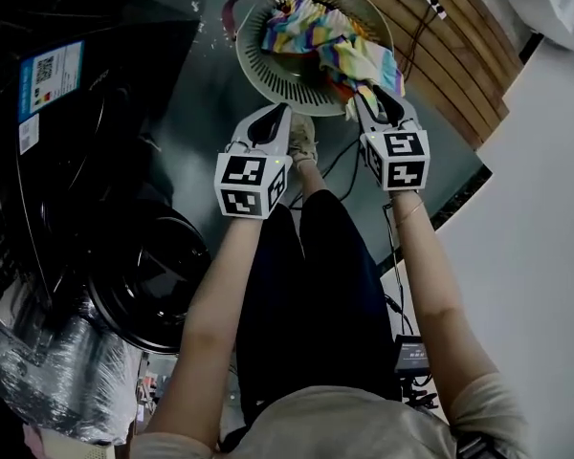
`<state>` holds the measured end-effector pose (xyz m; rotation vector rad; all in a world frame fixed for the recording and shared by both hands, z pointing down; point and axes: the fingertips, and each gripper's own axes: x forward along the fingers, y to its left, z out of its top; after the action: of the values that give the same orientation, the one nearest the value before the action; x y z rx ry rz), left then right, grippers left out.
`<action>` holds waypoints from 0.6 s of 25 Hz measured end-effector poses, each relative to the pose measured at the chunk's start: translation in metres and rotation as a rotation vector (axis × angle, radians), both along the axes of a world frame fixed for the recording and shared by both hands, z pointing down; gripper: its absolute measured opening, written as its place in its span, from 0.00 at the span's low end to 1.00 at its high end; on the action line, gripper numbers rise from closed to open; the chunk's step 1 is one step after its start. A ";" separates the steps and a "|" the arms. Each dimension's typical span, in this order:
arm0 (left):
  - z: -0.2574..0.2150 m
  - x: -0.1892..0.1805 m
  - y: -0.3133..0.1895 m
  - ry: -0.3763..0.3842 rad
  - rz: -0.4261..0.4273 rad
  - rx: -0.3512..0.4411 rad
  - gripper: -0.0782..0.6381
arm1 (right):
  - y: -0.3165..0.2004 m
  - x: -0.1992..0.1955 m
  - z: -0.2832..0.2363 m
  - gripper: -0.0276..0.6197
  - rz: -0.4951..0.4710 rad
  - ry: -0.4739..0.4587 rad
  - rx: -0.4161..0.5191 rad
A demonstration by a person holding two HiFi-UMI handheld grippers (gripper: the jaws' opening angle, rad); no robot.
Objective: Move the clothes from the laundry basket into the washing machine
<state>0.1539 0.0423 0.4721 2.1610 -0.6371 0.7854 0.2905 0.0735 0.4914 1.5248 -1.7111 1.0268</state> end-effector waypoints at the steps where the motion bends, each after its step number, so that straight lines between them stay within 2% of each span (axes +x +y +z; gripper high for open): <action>1: 0.007 0.001 0.000 0.002 0.001 -0.004 0.12 | 0.000 0.007 0.011 0.23 0.005 0.023 -0.010; 6: 0.033 0.002 0.007 -0.003 0.030 -0.018 0.12 | 0.011 0.036 0.065 0.30 0.014 0.132 -0.090; 9: 0.041 0.002 0.010 -0.003 0.033 -0.024 0.12 | 0.023 0.050 0.088 0.30 0.055 0.154 -0.153; 11: 0.039 0.002 0.010 0.009 0.028 -0.029 0.12 | 0.025 0.054 0.088 0.11 0.113 0.126 -0.153; 15: 0.020 0.005 0.015 0.055 0.028 -0.052 0.12 | 0.017 0.035 0.058 0.08 0.110 0.000 -0.078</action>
<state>0.1589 0.0571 0.4917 2.1407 -0.5540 0.7468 0.3256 0.0906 0.5489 1.5834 -1.5823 1.1361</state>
